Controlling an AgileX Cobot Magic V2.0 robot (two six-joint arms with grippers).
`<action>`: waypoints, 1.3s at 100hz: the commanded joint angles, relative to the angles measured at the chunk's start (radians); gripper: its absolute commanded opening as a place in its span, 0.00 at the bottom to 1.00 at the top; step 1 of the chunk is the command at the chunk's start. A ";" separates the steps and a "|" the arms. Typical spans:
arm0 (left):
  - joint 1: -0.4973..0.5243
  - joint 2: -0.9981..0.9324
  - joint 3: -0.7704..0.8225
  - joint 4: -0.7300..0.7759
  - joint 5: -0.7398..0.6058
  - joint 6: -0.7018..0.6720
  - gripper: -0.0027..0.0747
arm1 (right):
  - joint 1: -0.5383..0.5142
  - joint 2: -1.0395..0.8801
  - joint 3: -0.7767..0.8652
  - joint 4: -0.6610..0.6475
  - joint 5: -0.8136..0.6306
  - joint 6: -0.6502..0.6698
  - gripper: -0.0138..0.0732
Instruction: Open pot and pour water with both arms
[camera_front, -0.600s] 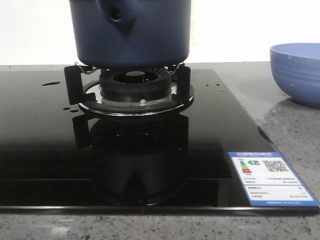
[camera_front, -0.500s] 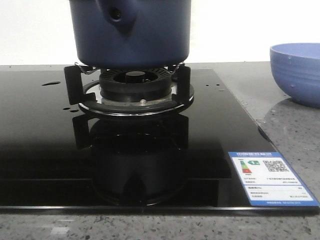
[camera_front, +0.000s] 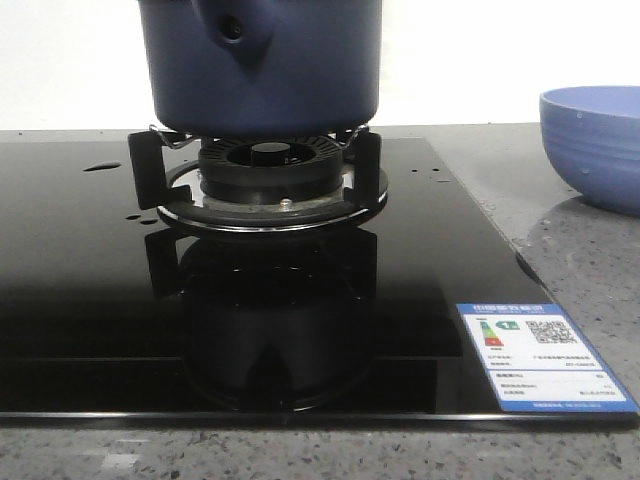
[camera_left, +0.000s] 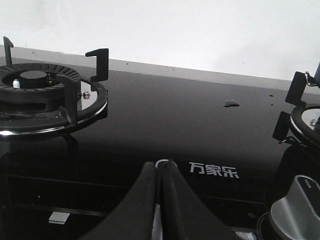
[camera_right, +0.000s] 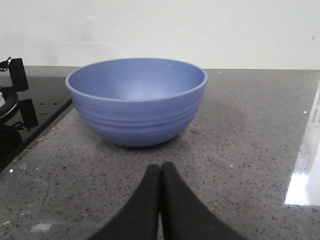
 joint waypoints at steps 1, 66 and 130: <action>0.002 -0.026 0.033 -0.010 -0.072 -0.001 0.01 | -0.008 -0.018 0.025 -0.008 -0.074 -0.005 0.11; 0.002 -0.026 0.033 -0.108 -0.136 -0.001 0.01 | -0.008 -0.018 0.025 0.129 -0.092 -0.005 0.11; 0.002 -0.024 -0.055 -0.664 -0.095 0.001 0.01 | -0.008 -0.016 -0.081 0.585 -0.043 -0.013 0.11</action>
